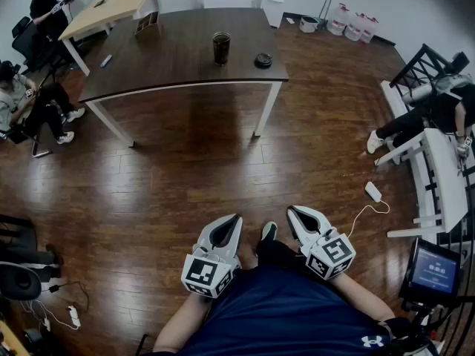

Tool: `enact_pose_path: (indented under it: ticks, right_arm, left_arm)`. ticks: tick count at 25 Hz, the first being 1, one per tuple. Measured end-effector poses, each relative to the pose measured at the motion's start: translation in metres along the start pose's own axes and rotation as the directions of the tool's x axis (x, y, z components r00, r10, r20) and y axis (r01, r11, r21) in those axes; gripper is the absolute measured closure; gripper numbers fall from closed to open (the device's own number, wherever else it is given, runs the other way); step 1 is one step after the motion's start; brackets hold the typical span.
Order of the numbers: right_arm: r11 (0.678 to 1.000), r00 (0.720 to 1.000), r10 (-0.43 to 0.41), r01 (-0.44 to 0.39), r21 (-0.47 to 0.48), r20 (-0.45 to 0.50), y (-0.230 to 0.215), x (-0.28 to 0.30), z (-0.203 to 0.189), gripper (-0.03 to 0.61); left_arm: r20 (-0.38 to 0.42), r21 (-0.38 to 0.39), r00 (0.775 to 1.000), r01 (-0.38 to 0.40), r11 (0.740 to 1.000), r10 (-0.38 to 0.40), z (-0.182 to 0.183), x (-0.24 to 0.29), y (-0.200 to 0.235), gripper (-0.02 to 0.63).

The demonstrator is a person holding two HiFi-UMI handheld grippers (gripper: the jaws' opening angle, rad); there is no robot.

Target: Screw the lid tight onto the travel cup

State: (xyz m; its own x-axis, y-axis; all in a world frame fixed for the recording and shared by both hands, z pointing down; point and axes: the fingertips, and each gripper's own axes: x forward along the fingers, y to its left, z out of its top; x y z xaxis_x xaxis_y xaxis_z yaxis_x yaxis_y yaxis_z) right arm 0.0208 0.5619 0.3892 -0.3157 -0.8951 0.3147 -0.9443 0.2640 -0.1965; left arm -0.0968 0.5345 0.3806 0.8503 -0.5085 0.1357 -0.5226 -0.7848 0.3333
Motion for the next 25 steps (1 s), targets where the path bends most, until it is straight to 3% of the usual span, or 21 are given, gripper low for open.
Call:
enact_pose_path:
  ticks: [5, 10, 17, 21, 23, 25]
  right_arm:
    - [0.999, 1.0, 0.026, -0.026, 0.04, 0.011, -0.043, 0.045, 0.009, 0.568]
    - [0.993, 0.994, 0.075, -0.082, 0.087, 0.077, -0.104, 0.1, 0.042, 0.568]
    - [0.981, 0.973, 0.18, -0.188, 0.044, 0.141, -0.175, 0.148, 0.099, 0.568]
    - [0.981, 0.977, 0.176, -0.184, 0.057, 0.122, -0.21, 0.176, 0.107, 0.568]
    - [0.987, 0.984, 0.145, -0.152, 0.058, 0.103, -0.232, 0.193, 0.107, 0.568]
    - [0.993, 0.987, 0.113, -0.116, 0.023, 0.111, -0.252, 0.21, 0.115, 0.568]
  left_arm:
    - [0.014, 0.007, 1.0, -0.026, 1.0, 0.026, 0.019, 0.049, 0.027, 0.609]
    - [0.003, 0.062, 0.996, -0.093, 0.994, 0.093, 0.045, 0.107, 0.052, 0.609]
    - [0.04, 0.085, 0.982, -0.187, 0.979, 0.185, 0.097, 0.203, 0.078, 0.609]
    - [0.012, 0.079, 0.978, -0.209, 0.975, 0.209, 0.108, 0.238, 0.102, 0.609]
    - [0.013, 0.041, 0.978, -0.206, 0.978, 0.206, 0.11, 0.255, 0.123, 0.607]
    - [0.023, 0.009, 0.984, -0.176, 0.984, 0.175, 0.112, 0.275, 0.145, 0.552]
